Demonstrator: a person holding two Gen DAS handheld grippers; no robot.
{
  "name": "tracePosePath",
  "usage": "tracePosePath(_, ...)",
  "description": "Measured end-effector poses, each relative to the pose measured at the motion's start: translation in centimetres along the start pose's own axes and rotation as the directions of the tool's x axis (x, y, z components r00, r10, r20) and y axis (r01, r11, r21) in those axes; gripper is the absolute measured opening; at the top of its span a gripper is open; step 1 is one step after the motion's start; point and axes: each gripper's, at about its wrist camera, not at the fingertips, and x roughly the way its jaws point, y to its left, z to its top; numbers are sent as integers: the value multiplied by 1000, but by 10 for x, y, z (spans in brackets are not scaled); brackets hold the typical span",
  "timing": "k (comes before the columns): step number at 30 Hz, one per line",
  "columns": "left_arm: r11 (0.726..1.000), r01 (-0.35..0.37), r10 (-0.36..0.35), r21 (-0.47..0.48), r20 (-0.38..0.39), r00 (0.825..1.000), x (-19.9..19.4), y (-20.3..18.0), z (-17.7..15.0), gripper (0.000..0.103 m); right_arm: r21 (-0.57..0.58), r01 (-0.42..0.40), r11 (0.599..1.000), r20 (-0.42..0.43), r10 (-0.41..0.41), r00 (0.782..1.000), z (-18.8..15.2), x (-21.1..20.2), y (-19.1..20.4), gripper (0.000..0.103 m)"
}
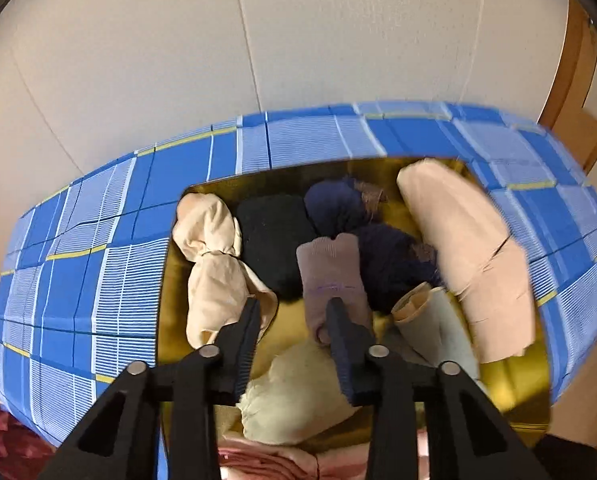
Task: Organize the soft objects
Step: 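Carry the grey rolled bundle to the gold tray and open the left gripper, then move the left gripper back down into the cubby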
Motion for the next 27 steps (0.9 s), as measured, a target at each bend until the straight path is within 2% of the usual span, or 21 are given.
tracePosePath(3, 999, -37, 37, 27, -5, 999, 13, -4, 9, 17, 10, -6, 1000, -9, 6, 1000, 1, 4, -2, 84)
tracePosePath(7, 999, -45, 45, 17, -54, 997, 37, -3, 11, 16, 7, -8, 1000, 4, 8, 1000, 3, 2, 0, 84)
tracePosePath(10, 999, 10, -18, -53, -140, 990, 65, 4, -4, 17, 10, -22, 1000, 12, 22, 1000, 4, 0, 2, 84)
tracePosePath(11, 996, 29, -38, -85, -110, 993, 63, 9, -7, 20, 10, -27, 1000, 16, 27, 1000, 4, -1, 2, 84)
tracePosePath(14, 981, 83, -105, -175, -118, 987, 54, 26, -16, 29, 11, -32, 999, 14, 32, 999, 4, -1, 2, 84)
tracePosePath(16, 976, 94, -112, -195, -82, 990, 38, 36, -19, 30, 17, -36, 999, 10, 36, 999, 3, -1, 1, 84)
tracePosePath(21, 982, 146, -148, -117, -13, 989, -6, 43, -27, 30, 0, -45, 999, 17, 45, 999, 2, -3, 7, 84)
tracePosePath(24, 987, 160, -160, -7, -66, 985, -11, 27, -40, 30, 5, -48, 999, 5, 48, 999, 1, 0, 6, 84)
tracePosePath(26, 989, 137, -131, 57, -106, 986, -2, 14, -48, 31, 8, -47, 999, 0, 47, 999, 1, 1, 6, 84)
tracePosePath(27, 990, 116, -109, 83, -85, 990, -2, 9, -48, 31, 5, -47, 999, 1, 47, 999, 1, 1, 6, 84)
